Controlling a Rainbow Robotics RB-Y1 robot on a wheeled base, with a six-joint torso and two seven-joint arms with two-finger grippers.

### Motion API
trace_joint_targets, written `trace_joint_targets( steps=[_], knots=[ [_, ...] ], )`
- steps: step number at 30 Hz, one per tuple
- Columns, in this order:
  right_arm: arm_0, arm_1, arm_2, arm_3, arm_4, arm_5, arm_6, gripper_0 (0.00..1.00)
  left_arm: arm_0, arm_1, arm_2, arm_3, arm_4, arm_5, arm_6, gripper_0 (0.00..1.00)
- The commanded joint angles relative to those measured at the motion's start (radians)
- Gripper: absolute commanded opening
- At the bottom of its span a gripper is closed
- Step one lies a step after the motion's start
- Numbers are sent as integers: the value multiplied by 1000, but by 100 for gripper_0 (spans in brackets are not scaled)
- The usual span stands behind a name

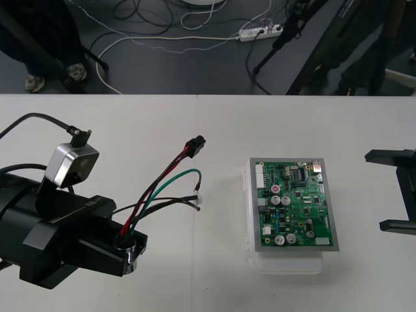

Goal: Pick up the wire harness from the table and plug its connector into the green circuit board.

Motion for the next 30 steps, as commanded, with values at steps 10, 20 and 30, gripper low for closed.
trace_joint_targets(
  steps=[10,20,30],
  knots=[
    [-23,-26,7,-1,-19,-8,-30,100,-45,-19,-87,-37,45,-33,76,0],
    [-23,-26,7,-1,-19,-8,-30,100,-51,-19,-100,-37,56,-33,68,0],
    [-29,-26,7,-1,-19,-8,-38,100,-54,-18,-100,-35,57,-33,65,0]
  ],
)
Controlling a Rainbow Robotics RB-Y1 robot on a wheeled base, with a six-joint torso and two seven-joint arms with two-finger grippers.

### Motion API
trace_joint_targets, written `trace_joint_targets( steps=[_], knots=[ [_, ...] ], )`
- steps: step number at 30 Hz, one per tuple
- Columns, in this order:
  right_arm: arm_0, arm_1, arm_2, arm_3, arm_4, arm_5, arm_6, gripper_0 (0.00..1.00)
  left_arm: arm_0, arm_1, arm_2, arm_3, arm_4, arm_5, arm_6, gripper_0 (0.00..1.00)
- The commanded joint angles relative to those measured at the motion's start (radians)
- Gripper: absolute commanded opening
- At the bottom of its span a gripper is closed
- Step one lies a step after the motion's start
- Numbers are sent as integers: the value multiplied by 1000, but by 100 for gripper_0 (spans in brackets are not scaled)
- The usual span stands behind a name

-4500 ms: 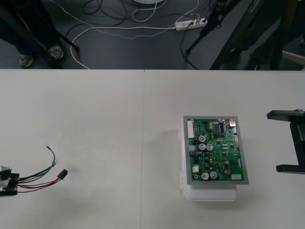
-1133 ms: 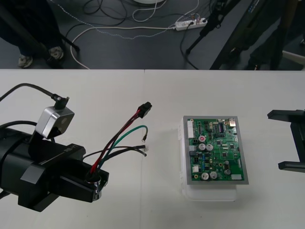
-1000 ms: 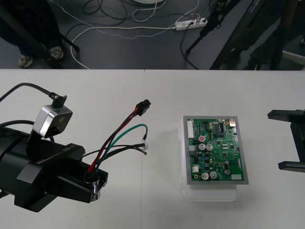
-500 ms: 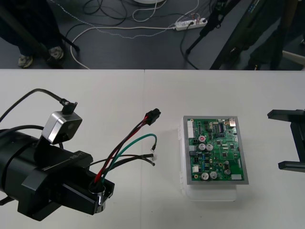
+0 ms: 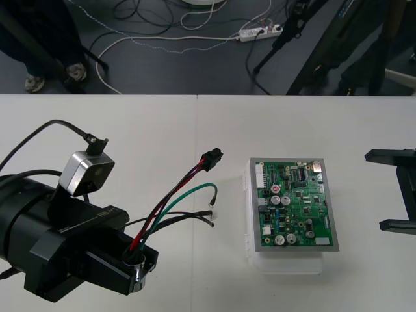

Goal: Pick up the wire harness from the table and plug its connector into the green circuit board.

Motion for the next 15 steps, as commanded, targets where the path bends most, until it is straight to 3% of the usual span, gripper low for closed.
trace_joint_targets(
  steps=[1,15],
  knots=[
    [-29,-26,7,-2,-19,-8,-38,100,-30,-17,-14,-35,20,-33,54,0],
    [-127,0,10,61,-18,-8,-113,100,-37,-28,-12,-35,18,-33,54,0]
  ],
)
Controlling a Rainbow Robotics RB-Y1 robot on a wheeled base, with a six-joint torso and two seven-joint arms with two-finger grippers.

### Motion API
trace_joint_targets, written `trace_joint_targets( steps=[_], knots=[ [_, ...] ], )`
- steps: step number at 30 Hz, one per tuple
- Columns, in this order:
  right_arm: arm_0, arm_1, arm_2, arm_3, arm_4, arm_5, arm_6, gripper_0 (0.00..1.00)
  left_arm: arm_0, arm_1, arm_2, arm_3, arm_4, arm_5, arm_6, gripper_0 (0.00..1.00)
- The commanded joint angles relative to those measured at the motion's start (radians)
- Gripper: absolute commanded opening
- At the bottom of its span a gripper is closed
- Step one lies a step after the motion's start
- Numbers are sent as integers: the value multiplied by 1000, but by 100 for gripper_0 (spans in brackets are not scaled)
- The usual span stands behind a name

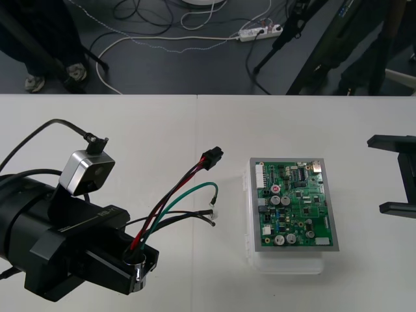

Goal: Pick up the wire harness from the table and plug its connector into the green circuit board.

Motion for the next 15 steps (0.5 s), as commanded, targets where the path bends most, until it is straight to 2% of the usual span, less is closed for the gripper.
trace_joint_targets(
  steps=[1,9,15],
  knots=[
    [-69,5,10,0,-17,-8,-129,100,-35,-23,-12,-35,17,-33,54,0],
    [-149,49,16,2,-17,-8,-242,100,-35,-27,-12,-35,16,-33,53,0],
    [-216,72,89,40,-19,-8,-285,100,-33,-31,-12,-35,16,-33,53,0]
  ],
)
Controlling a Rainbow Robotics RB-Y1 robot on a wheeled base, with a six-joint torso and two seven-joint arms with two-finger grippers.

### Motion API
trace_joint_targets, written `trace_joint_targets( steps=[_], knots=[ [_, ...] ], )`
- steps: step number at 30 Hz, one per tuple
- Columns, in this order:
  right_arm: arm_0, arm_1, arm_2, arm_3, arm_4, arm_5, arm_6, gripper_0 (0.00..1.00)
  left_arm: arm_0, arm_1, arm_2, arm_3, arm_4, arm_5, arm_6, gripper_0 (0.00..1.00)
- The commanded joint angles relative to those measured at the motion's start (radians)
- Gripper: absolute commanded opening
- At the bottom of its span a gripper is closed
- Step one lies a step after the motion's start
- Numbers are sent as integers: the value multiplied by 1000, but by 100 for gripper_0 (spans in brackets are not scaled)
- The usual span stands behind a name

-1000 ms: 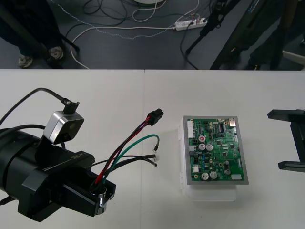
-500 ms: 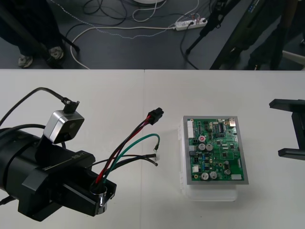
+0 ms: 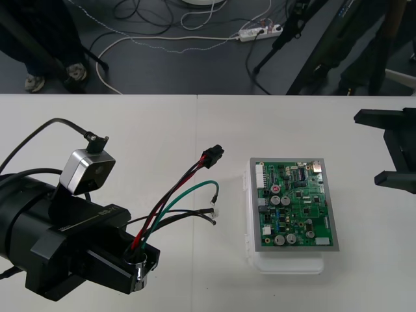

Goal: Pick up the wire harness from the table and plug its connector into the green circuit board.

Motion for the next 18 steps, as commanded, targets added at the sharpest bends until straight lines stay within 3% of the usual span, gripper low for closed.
trace_joint_targets(
  steps=[1,18],
  knots=[
    [-90,29,92,46,-22,-8,-59,100,-31,-24,-11,-35,16,-33,53,0],
    [-220,89,240,83,-28,-8,-73,100,-31,-30,-9,-35,14,-33,42,0]
  ],
)
